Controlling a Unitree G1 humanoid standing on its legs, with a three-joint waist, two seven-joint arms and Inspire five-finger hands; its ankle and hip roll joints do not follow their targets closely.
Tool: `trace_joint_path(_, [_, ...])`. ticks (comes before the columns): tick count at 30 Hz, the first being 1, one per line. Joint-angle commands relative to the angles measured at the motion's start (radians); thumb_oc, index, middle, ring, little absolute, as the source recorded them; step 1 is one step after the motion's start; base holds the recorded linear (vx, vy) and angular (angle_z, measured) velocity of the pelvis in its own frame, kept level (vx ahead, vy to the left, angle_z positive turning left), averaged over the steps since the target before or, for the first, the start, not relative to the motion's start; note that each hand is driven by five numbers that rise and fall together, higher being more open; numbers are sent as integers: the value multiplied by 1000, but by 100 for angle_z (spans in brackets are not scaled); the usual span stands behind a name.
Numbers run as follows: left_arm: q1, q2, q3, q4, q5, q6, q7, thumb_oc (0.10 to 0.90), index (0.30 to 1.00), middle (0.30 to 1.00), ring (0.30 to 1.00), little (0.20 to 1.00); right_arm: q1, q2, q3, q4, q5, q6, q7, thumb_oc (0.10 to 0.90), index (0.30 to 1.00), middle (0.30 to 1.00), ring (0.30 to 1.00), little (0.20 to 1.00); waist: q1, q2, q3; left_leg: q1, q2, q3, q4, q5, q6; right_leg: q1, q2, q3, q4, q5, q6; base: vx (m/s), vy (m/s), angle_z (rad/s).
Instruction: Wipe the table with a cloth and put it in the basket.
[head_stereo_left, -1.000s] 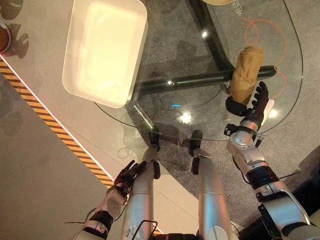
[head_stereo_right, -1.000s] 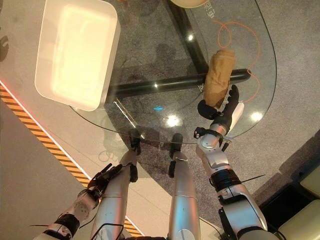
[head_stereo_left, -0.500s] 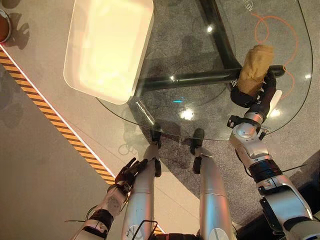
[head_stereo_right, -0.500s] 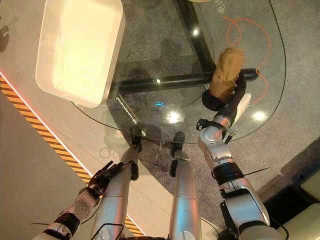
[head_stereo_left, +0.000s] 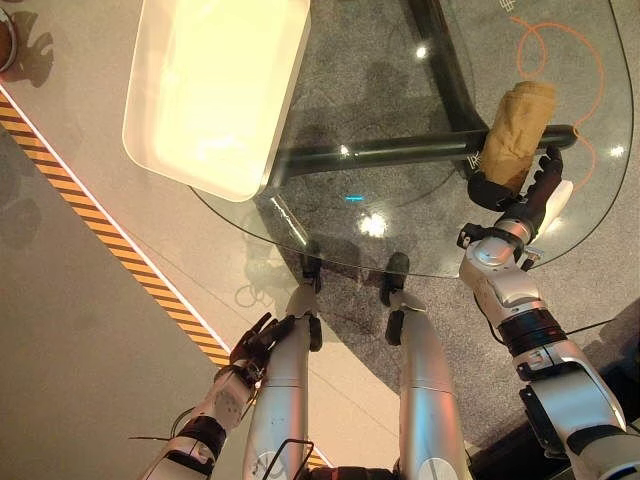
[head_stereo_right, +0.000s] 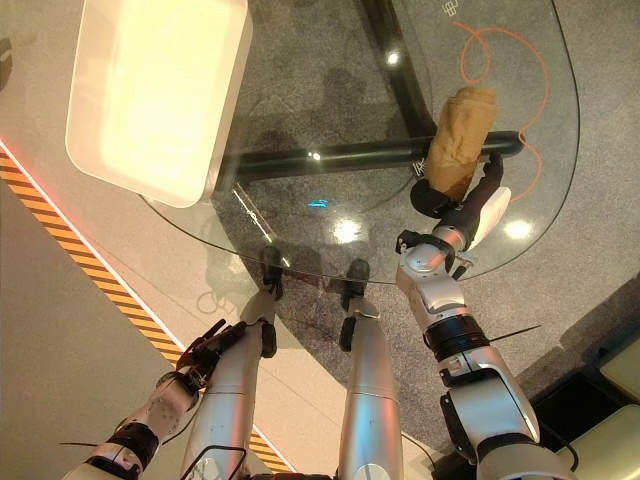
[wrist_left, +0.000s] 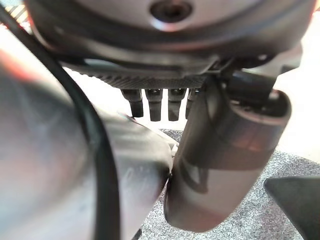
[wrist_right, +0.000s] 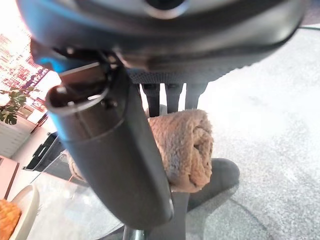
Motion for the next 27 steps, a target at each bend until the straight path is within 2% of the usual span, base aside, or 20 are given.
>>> trace_joint_path(1, [55,-35,-37,5,-26,28,-10,800,900,900,900,900,13,-72,-2,17,53,-18,-68,800,900,900,900,900,3,15,-16,-55,-72,1,196,-190,12,-11,53,-23,-186,146,19,0,0,0])
trace_joint_path(11, [53,-31,-42,-4,-26,31,-1,800,900,900,900,900,-4,-73,2,28,80,-43,-43,800,900,900,900,900,8,13,-16,-56,-74,-4,192,-188,9,-12,53,-23,-188,151,26,3,-3,2])
trace_joint_path(13, [55,-30,-42,-8,-29,29,0,800,900,900,900,900,-5,-74,5,23,95,-45,-5,377,538,538,538,477,9,14,-16,-63,-74,-5,193,-188,9,-19,53,-23,-187,151,26,0,0,0])
trace_joint_path(15, [56,-32,-42,-10,-30,26,1,800,900,900,900,900,-2,-69,11,14,108,-49,42,267,444,444,444,367,9,14,-16,-65,-76,-7,191,-188,10,-23,53,-24,-188,151,25,0,0,0])
trace_joint_path(16, [56,-33,-42,-11,-31,25,4,800,900,900,900,900,-1,-66,14,8,107,-47,58,100,300,300,300,200,9,14,-16,-65,-77,-8,190,-187,9,-23,53,-24,-188,151,24,0,0,0])
trace_joint_path(20, [55,-33,-39,-12,-33,24,4,800,900,900,900,900,6,-58,24,-20,100,-42,104,100,300,300,300,200,7,14,-16,-64,-77,-7,187,-186,9,-25,53,-24,-187,149,24,0,0,0])
trace_joint_path(27, [60,-43,-34,-15,-28,19,4,800,900,900,900,900,18,-44,32,-73,53,-18,114,100,300,300,300,200,4,11,-16,-62,-74,-2,187,-186,8,-24,53,-24,-183,145,24,0,0,0])
